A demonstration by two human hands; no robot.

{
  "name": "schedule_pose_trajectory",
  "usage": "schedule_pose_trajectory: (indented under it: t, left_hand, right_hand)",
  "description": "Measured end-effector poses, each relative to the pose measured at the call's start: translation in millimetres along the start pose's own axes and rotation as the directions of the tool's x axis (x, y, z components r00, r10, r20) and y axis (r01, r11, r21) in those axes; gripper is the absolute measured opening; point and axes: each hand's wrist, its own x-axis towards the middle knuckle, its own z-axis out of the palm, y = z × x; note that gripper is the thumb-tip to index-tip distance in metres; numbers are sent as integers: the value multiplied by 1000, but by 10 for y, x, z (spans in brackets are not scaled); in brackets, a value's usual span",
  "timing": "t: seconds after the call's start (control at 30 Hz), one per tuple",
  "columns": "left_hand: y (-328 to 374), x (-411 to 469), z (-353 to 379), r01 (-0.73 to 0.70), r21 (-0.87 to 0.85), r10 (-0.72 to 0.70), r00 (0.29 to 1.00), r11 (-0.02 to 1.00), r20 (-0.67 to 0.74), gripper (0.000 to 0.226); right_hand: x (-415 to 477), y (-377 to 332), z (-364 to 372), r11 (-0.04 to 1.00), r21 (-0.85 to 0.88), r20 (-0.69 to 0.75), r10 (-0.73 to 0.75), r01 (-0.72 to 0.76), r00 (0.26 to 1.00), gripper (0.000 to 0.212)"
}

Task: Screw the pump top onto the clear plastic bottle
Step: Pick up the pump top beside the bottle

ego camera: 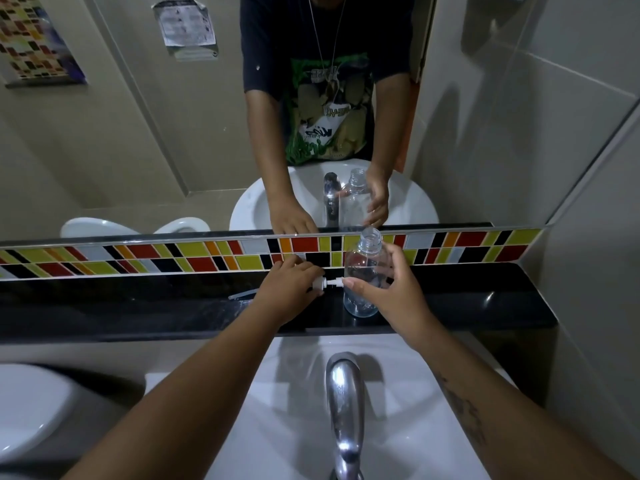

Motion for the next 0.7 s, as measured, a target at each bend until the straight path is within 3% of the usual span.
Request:
schedule_pose_trajectory:
  t: [0.13, 0.37, 0.47, 0.53, 0.6, 0.7]
  left_hand:
    - [-63, -38, -101, -12, -51, 8, 998, 999, -64, 46]
    - [-237, -201, -769, 82, -438, -166, 974, 895, -156, 28]
    - [-241, -231, -1215, 100, -638, -299, 930, 764, -212, 24]
    - [-224, -252, -1490, 76, -800, -367, 911, 595, -187, 22]
    - [-193, -280, -1729, -28, -907, -388, 898, 419, -207, 22]
    - [-127, -293, -1946, -157, -951, -402, 879, 267, -258, 17]
  right_hand:
    - [-31, -17, -4, 1000, 19, -3, 18, -18, 1000, 78]
    - [-58, -49, -1, 996, 69, 17, 54, -55, 998, 75]
    - [-71, -75, 2, 996, 71, 29, 61, -63, 998, 73]
    - [-74, -74, 0, 994, 76, 35, 69, -72, 997, 74]
    - [-77, -65, -2, 994, 76, 34, 77, -80, 996, 76]
    - [-82, -62, -4, 994, 79, 31, 76, -78, 997, 76]
